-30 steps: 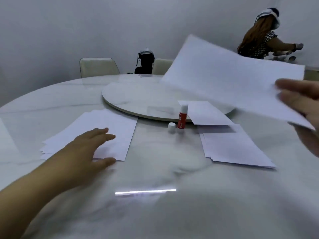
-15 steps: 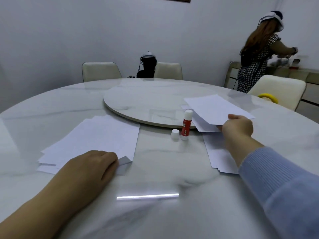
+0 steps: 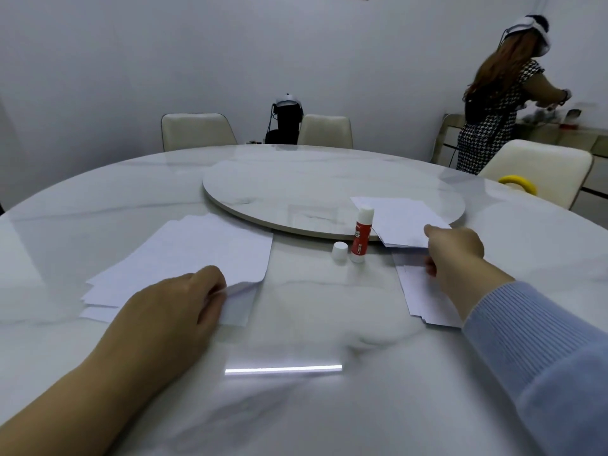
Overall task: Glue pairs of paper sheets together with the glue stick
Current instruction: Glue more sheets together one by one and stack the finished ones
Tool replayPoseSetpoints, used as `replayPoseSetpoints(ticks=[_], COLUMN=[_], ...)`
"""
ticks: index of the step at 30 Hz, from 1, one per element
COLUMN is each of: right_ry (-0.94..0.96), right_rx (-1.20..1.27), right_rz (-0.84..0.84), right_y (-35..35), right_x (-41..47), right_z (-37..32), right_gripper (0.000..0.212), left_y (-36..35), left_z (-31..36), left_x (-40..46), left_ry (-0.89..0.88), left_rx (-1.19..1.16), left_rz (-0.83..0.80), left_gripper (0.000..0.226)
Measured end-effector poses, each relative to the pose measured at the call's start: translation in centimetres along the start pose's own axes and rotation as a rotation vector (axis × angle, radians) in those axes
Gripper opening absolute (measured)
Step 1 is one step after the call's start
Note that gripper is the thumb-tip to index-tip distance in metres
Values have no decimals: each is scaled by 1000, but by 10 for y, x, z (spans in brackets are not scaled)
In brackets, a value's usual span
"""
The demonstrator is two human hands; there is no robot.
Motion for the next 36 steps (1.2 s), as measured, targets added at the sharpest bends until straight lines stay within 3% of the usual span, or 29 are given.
replayPoseSetpoints(ticks=[3,6,8,11,13,15,16,17,18,19,21,23,26,27,30,32,33,36], right_ry=[130,266,328,322,308,303,310,326,351,391,504,597,622,614,595,566,535,430], right_rx=[1,-132,-242,-243,-221,-187,-167,-152,-134,-107,-54,-26,-32,-50,-115,-97,-49,138], right_rz=[-70,-333,-347,-343,-341,-313,-299,-294,-293,-284,-261,-305,-467,-517,-551,-513,-504,-506], right_y=[-1,-17,-30,-42,-47,-45,-43,-41,-37,-31,-11,11,44,53,70,72,71,61], right_x=[-14,-40,-44,-44,-42,-42,-43,-45,-46,-49,-56,-63,-72,-74,-84,-89,-91,-95], right_z=[1,-3,-7,-9,-5,-3,-3,-4,-8,-12,-27,-41,-49,-47,-37,-29,-25,-13], right_gripper=[21,63,78,58,30,23,24,23,22,22,20,17,8,6,9,17,21,17], left_y=[9,20,31,29,-1,-28,-37,-36,-31,-14,2,1,2,2,34,35,23,-21], left_z=[1,3,6,5,-5,-30,-36,-32,-26,-23,-10,-6,-23,-25,6,38,57,116], left_x=[0,4,-2,-21,-24,-43,-50,-55,-54,-48,-45,-51,-42,-35,1,0,4,9], left_ry=[37,-12,-70,-157,-65,-63,-84,-133,-240,-255,-303,-315,-335,-355,-129,-108,-73,-138], left_rx=[-76,-124,-226,-373,-327,-239,-312,-464,-477,-386,-373,-388,-301,-253,-265,-343,-320,-94], left_rz=[111,183,161,62,-156,-413,-527,-627,-570,-501,-336,-346,-771,-837,-425,-301,-290,-527], left_gripper=[12,8,10,15,15,29,28,42,63,65,43,46,32,40,51,27,22,60])
Point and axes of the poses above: each hand's wrist, its own x-axis towards the middle knuckle, its own y-axis out of the back of the hand, z = x × y, the point moved 2 cm from there along x, towards the middle knuckle, and after that the axes turned 4 degrees about x, right-handed, at the moved point
